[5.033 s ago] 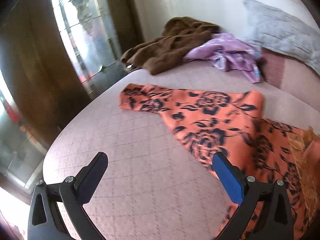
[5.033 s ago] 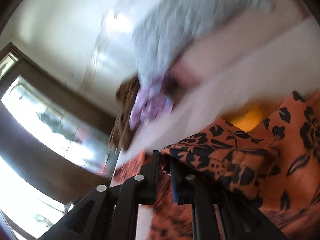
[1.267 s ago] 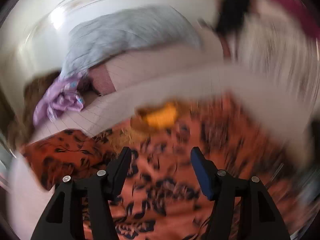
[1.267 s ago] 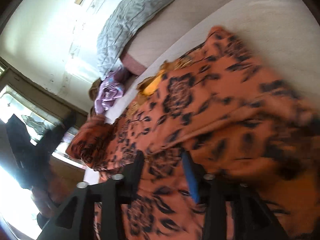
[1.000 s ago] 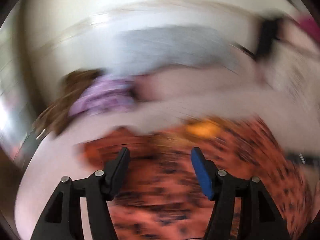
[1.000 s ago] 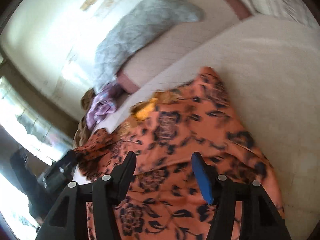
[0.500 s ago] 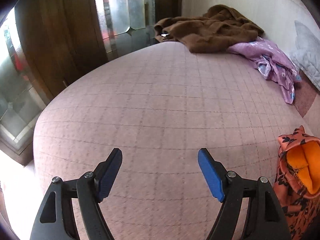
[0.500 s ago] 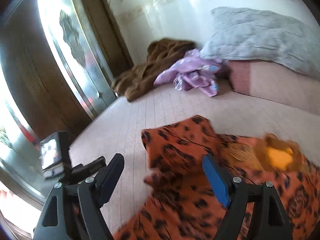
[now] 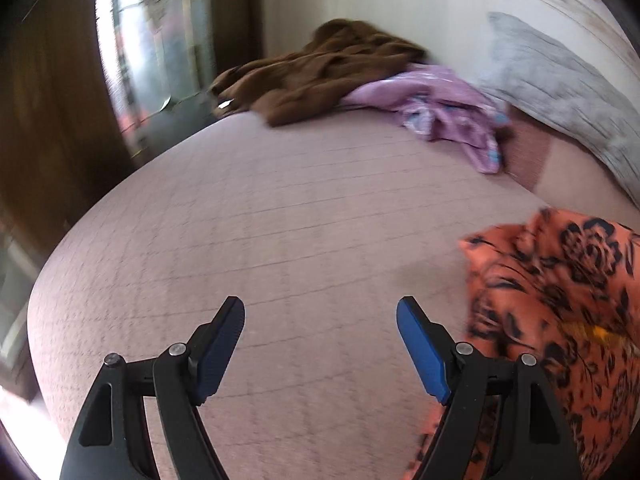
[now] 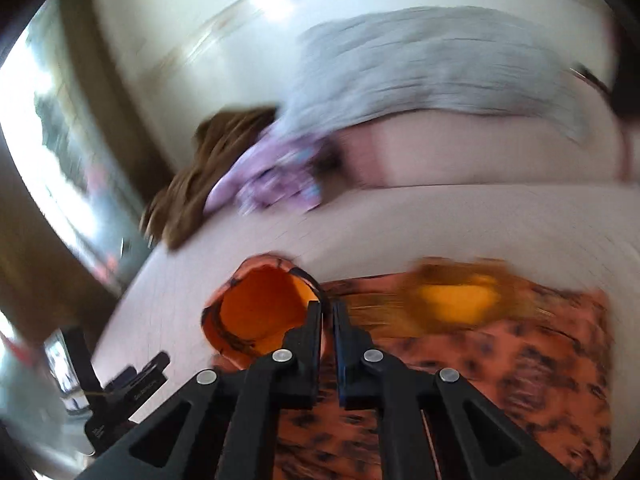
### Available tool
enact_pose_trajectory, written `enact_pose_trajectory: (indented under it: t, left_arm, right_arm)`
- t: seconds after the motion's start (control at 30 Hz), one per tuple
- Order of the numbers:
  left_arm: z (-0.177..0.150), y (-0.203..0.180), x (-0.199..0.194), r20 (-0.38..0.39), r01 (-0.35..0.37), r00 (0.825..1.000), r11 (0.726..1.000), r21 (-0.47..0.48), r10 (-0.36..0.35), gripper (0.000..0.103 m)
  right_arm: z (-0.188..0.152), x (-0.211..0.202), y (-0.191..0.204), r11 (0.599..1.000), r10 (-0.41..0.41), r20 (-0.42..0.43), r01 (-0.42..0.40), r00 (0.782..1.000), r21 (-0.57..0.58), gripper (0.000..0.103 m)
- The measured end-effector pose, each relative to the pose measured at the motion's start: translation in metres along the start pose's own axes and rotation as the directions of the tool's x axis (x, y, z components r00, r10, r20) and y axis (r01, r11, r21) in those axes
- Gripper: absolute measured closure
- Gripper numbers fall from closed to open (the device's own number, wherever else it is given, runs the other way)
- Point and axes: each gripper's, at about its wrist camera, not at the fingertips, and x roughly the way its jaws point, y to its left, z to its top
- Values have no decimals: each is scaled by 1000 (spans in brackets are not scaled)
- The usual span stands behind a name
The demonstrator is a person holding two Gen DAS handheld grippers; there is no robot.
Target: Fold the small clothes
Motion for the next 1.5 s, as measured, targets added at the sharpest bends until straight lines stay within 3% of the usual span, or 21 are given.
enact_pose_trajectory:
  t: [0.13,0.23,0.33,0.37,0.43,0.47,0.53,0.63,0.7,0.77,0.8,0.83,0.87,0.9,0.93,1.03,1.1,1.23,1.33,1.47,1.5]
  left_arm:
    - [-10,-28,-5,-5,51,999,996,71,-50,24]
    - [-11,-38,-1,-12,28,1000,994,105,-27,24]
    - [-11,-36,4,-33,23,999,997,80,-21,24]
    - [-11,-36,5,-39,27,999,997,72,-25,24]
    - [-11,-34,7,-47,30,999,998,63,-27,24]
    - [-10,-34,8,-47,26,999,997,68,-23,24]
    - [-10,-33,8,-48,24,999,997,74,-21,24]
    - [-9,-31,12,-58,33,998,997,72,-29,24]
    - [-7,-31,16,-64,37,997,997,68,-33,24]
    - [-5,-33,18,-63,42,997,996,76,-37,24]
    - [-4,-35,19,-58,34,998,996,87,-29,24]
    - [-4,-36,19,-55,28,998,995,93,-23,24]
    - [-3,-36,19,-54,26,998,995,95,-21,24]
    - [-3,-34,20,-55,26,998,995,92,-21,24]
    - [-2,-33,20,-56,25,998,996,86,-20,24]
    - [0,-26,18,-57,16,998,998,57,-12,24]
    - [-1,-25,16,-61,20,998,999,47,-17,24]
    - [-4,-29,10,-56,27,998,997,67,-23,24]
    - [-8,-38,8,-53,29,998,994,101,-24,24]
    - [-11,-46,5,-30,5,1000,991,134,-1,24]
    - [-11,-46,4,-27,8,1000,991,133,-5,24]
  right_arm:
    - [-12,-45,-106,985,-98,48,90,994,149,97]
    - [-39,-66,-195,926,-142,17,127,990,356,95]
    - [-53,-70,-213,915,-9,20,1,1000,404,88]
    - [-54,-67,-205,924,20,12,-23,1000,381,81]
    - [-53,-48,-170,951,105,-28,-92,994,296,21]
    - [-51,-35,-154,948,174,-37,-157,984,278,17]
    - [-41,-11,-126,929,267,-19,-252,963,272,17]
    - [-21,25,-103,938,242,-1,-234,970,255,17]
    - [-14,59,-98,945,219,-54,-197,974,263,19]
    - [-10,100,-93,931,240,-116,-194,964,310,27]
    - [-9,116,-92,927,251,-136,-198,958,318,48]
    - [-9,129,-89,931,247,-164,-187,955,312,80]
    - [-10,137,-85,943,217,-204,-151,955,296,92]
    - [-10,143,-80,952,195,-224,-129,955,279,97]
    - [-10,141,-75,955,198,-218,-138,956,261,98]
    - [-4,92,-60,960,226,-52,-214,973,181,99]
    - [0,42,-70,941,258,78,-268,963,205,99]
    - [-4,-39,-112,940,189,230,-244,955,238,99]
    - [-19,-78,-164,944,46,238,-120,970,308,99]
    - [-40,-79,-198,919,24,141,-78,990,387,93]
    - [-45,-75,-199,923,20,117,-63,993,380,82]
